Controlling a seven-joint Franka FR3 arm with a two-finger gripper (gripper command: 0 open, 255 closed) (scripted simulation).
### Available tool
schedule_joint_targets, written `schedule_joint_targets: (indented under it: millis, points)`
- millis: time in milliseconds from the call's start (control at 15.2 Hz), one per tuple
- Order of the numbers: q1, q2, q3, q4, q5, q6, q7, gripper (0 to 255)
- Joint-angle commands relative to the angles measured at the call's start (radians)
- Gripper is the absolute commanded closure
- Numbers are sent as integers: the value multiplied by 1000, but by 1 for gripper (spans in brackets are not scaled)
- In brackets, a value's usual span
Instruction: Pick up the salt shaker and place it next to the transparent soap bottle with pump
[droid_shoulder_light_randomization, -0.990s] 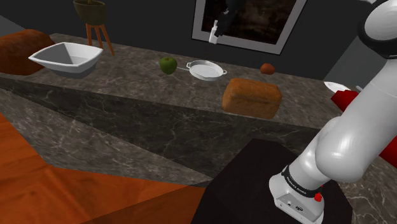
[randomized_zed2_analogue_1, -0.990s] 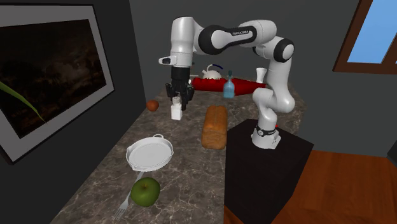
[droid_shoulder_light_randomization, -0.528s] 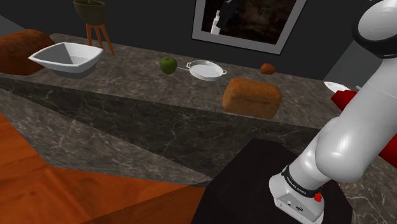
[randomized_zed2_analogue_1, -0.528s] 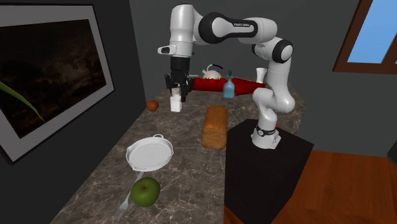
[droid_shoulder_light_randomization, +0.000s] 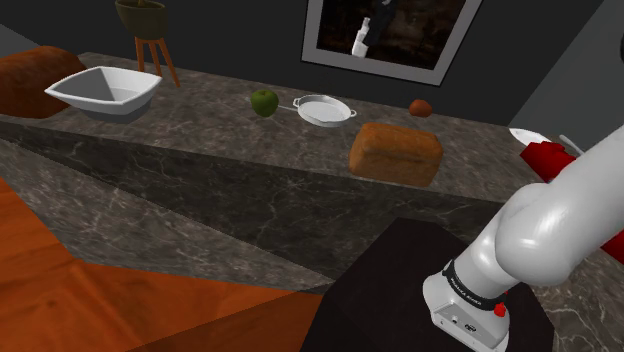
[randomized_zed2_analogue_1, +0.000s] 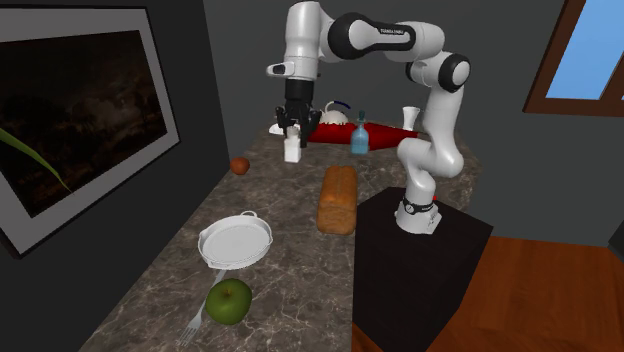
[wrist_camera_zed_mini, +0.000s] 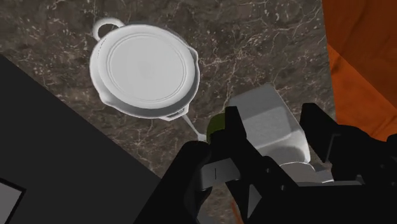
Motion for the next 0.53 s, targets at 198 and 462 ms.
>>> schedule_joint_targets:
  millis: [198,462]
  points:
    - [-24,-182,-3,-172,-55,-4,-18,255]
    - [-53,-319,-10,-284,-96,-27,-37,255]
